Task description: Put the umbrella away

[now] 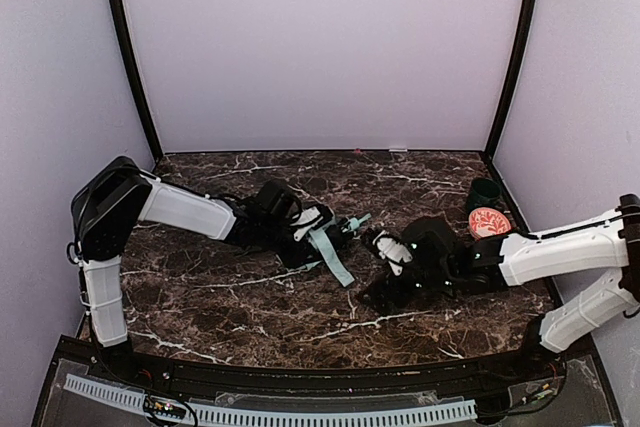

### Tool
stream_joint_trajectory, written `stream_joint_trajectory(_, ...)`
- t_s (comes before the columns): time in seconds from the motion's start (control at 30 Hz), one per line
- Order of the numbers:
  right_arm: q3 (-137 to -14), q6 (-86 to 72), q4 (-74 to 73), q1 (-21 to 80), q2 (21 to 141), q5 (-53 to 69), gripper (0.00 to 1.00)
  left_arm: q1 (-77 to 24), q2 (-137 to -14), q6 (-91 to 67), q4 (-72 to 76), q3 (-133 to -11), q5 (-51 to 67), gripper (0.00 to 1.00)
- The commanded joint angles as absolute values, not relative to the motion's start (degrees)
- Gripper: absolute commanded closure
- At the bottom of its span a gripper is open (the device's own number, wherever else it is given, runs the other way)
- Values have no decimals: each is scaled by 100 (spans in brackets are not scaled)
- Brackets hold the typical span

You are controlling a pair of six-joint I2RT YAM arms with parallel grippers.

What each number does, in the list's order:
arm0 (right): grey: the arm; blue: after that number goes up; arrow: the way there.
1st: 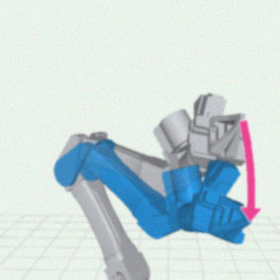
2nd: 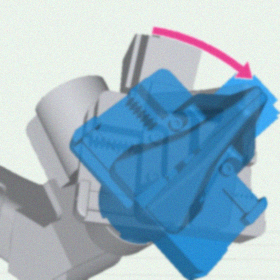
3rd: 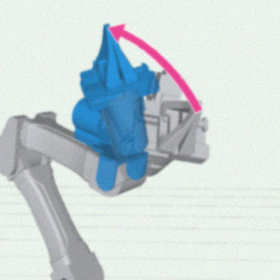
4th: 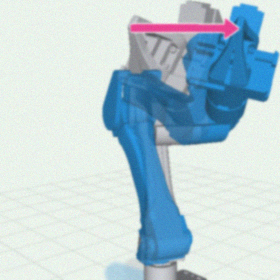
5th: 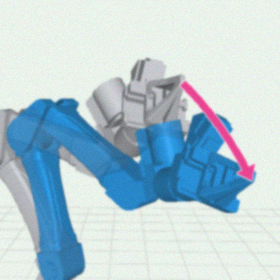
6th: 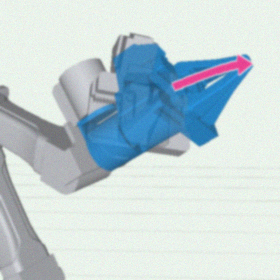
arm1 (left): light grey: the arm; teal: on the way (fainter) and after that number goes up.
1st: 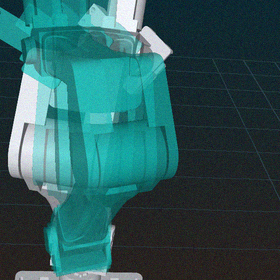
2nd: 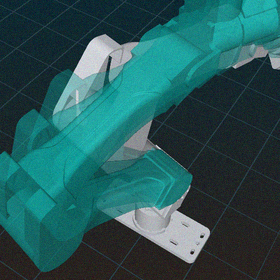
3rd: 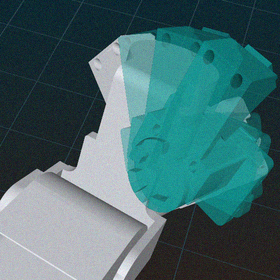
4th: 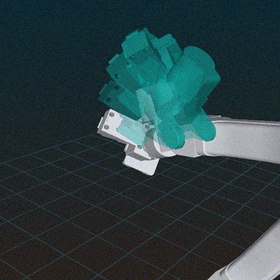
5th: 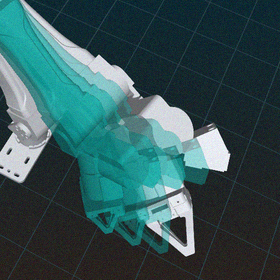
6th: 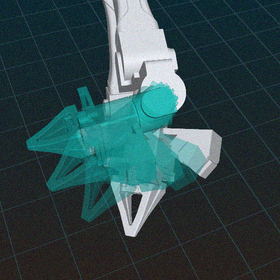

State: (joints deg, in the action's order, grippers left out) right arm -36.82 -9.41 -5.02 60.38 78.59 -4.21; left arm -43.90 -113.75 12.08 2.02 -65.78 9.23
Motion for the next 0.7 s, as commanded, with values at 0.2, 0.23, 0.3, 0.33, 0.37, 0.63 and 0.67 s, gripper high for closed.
stream_joint_trajectory(0.2, -4751, -1642, 1947, 4330, 9585, 2374, 24, -4385, -11736, 1437, -608, -6080, 335, 100)
stream_joint_trajectory(0.23, -4857, -1731, 1964, 4264, 9825, 2579, 30, -4386, -11740, 1453, -618, -6076, 345, 100)
stream_joint_trajectory(0.3, -5076, -1803, 1963, 4236, 10303, 2815, 34, -4386, -11742, 1467, -617, -6090, 348, 100)
stream_joint_trajectory(0.33, -5159, -1789, 1935, 4243, 10487, 2889, 34, -4386, -11749, 1470, -614, -6098, 349, 100)
stream_joint_trajectory(0.37, -5212, -1794, 1922, 4245, 10640, 2935, 33, -4388, -11750, 1470, -609, -6107, 357, 100)
stream_joint_trajectory(0.63, -5370, -1897, 2186, 4267, 11342, 3229, 32, -4386, -11781, 1438, -618, -6109, 435, 100)
stream_joint_trajectory(0.67, -5401, -1926, 2249, 4275, 11431, 3293, 39, -4386, -11785, 1436, -640, -6124, 451, 100)
